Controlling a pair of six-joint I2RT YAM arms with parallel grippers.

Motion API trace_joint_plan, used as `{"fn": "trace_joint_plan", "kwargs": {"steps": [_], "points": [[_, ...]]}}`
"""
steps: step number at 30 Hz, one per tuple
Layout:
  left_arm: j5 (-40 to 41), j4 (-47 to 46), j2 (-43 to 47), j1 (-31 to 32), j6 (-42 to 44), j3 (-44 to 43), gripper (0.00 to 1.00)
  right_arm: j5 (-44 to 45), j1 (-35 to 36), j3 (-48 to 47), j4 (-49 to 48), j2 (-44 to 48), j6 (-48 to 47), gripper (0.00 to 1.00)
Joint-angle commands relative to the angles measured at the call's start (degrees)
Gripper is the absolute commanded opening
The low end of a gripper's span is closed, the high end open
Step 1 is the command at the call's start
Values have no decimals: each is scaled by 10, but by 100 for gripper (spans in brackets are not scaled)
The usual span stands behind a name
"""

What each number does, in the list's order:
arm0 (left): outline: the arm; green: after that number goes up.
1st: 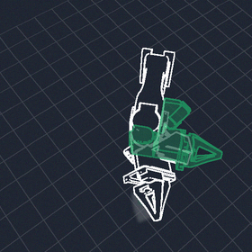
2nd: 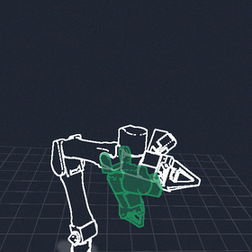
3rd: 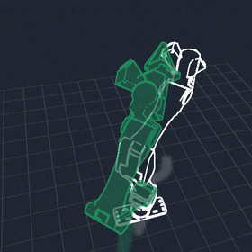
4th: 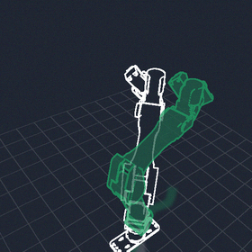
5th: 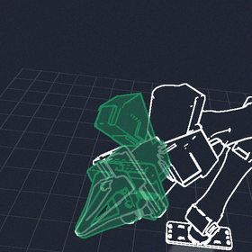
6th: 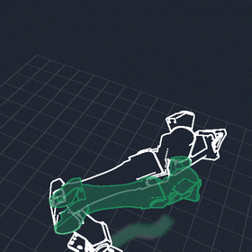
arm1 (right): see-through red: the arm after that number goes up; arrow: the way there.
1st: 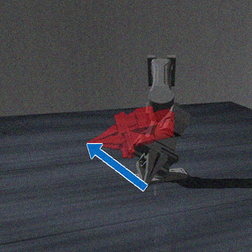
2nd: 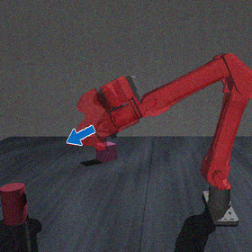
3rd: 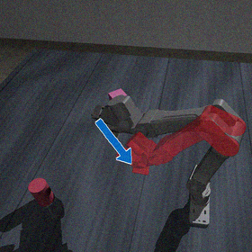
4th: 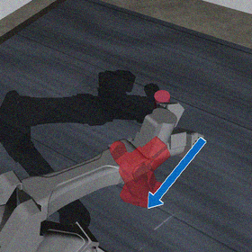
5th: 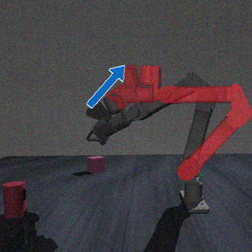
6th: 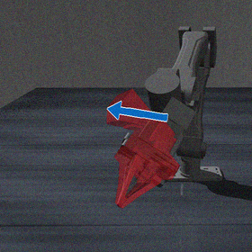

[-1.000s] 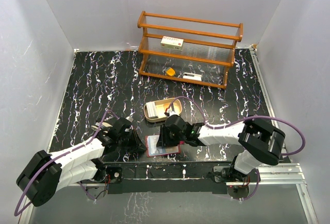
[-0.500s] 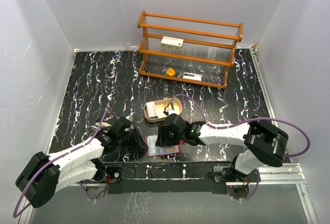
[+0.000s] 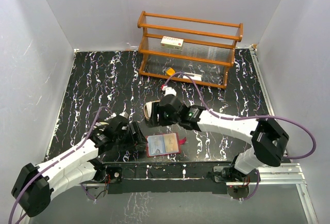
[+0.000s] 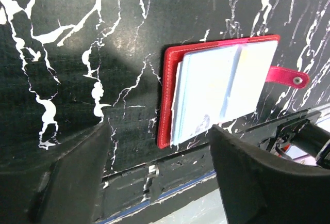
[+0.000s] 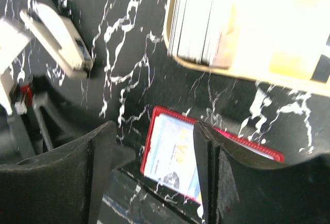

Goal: Put the credit cards into the card holder
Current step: Insert the credit card into the card holder, then pick up the credit card from the storage box.

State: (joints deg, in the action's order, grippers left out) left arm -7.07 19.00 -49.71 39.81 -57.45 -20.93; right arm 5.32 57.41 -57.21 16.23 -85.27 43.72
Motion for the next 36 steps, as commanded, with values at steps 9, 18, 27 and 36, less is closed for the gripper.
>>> {"fn": "trace_joint_plan", "kwargs": {"steps": [9, 18, 27, 36], "points": [[45, 68, 27, -1, 28, -66, 99, 59, -54, -175, 34, -122, -55, 68], [42, 85, 60, -1, 39, -70, 99, 43, -79, -228, 24, -200, -72, 76], [39, 82, 65, -1, 40, -66, 99, -9, -90, -242, 10, -241, -77, 78], [33, 79, 62, -1, 43, -63, 99, -23, -91, -262, 21, -261, -79, 76]]}}
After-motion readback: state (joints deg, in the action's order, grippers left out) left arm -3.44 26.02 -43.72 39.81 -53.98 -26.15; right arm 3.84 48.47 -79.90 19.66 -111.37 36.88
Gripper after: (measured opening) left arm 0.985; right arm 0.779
